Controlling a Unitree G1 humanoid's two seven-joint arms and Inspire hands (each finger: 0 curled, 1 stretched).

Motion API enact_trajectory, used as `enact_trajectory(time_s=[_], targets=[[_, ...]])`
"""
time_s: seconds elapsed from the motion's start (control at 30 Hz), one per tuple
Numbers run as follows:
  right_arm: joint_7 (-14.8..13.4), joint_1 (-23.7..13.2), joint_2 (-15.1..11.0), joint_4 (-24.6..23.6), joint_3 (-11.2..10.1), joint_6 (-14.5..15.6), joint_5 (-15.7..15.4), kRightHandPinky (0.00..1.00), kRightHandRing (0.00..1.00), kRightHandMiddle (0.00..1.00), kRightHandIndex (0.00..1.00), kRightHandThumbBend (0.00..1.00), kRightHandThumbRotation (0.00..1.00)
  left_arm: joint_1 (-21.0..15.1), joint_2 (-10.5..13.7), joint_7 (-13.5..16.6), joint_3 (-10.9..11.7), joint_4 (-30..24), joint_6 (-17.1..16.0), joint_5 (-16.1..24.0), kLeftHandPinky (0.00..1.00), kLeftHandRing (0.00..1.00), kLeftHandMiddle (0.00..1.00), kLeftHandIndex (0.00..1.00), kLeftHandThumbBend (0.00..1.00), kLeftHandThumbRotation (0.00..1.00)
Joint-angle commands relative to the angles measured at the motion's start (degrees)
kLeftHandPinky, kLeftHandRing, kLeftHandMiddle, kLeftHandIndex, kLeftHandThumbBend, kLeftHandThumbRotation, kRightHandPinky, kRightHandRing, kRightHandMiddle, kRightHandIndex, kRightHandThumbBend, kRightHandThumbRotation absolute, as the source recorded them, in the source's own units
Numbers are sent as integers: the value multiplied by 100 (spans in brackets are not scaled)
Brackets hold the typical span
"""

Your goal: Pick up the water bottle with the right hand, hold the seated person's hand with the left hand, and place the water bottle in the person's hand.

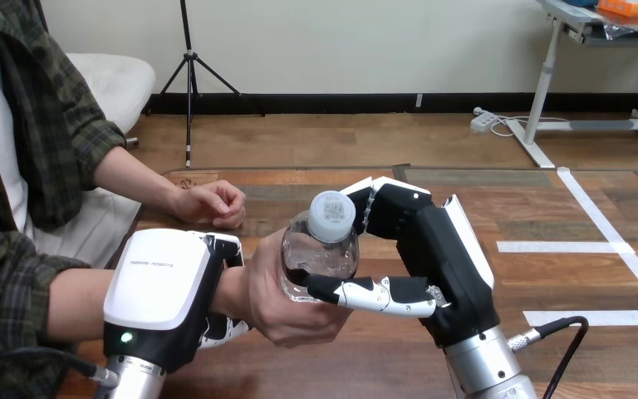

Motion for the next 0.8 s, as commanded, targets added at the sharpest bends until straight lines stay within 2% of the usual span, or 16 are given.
enact_trajectory(time_s=[0.0,0.2,0.27,0.33,0.37,0.43,0.6,0.77], targets=[[332,-60,1,-302,344,14,11,46,58,64,63,69,0,-373,-13,-25,65,-76,209,120,21,24,28,29,83,0],[314,-88,-129,-385,330,126,-252,63,75,81,78,73,4,-317,18,-379,22,-249,572,430,25,29,34,36,82,0],[318,-103,-155,-384,326,121,-294,71,82,87,85,75,9,-296,27,-515,19,-307,640,476,35,40,45,44,83,5],[316,-107,-192,-422,325,159,-359,73,84,88,86,76,10,-274,40,-651,15,-356,702,516,37,42,47,46,83,6],[314,-107,-201,-435,324,173,-378,78,88,91,89,77,13,-267,41,-692,16,-373,722,529,45,50,56,53,84,11],[321,-108,-223,-459,323,198,-406,82,91,94,92,79,15,-255,51,-695,7,-371,747,584,52,58,64,60,85,16],[315,-134,-252,-441,324,189,-442,88,96,98,96,81,19,-237,58,-733,1,-369,798,615,68,75,81,77,89,27],[330,-134,-267,-462,321,207,-445,90,97,99,97,81,20,-229,71,-705,-7,-362,796,618,77,85,91,87,92,34]])
